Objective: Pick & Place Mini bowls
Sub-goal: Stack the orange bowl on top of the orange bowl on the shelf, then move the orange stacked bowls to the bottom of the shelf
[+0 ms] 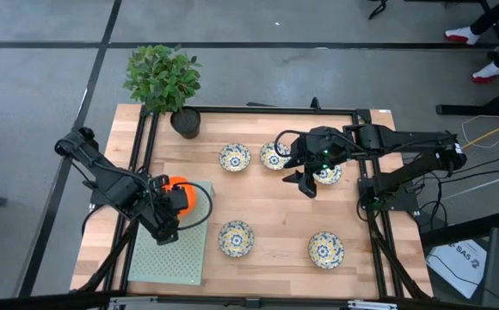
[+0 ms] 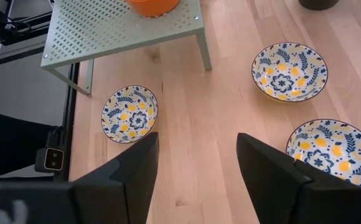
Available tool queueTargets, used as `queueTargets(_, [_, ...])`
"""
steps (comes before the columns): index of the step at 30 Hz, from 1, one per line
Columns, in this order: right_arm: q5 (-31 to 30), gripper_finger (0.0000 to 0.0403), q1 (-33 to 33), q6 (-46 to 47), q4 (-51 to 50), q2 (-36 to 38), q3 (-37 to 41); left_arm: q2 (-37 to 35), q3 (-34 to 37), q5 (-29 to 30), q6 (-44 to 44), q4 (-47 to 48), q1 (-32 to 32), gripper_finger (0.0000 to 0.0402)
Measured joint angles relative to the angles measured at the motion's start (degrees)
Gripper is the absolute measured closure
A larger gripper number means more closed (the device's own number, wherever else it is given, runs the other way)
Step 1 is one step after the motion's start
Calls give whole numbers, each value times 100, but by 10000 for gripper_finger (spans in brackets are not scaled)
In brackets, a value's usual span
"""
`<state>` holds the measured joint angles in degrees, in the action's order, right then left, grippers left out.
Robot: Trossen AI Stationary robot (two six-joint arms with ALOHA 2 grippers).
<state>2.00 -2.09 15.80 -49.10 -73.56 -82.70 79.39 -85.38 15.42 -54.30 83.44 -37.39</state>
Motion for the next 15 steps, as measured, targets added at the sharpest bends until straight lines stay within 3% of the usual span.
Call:
queueTargets(5, [0,188,0,-127,-1,0,-1,-69,0,-14,0,2,-2,378])
queueTargets(15, [-49,188,0,-274,-2,0,0,-540,-235,34,69,-11,233,302])
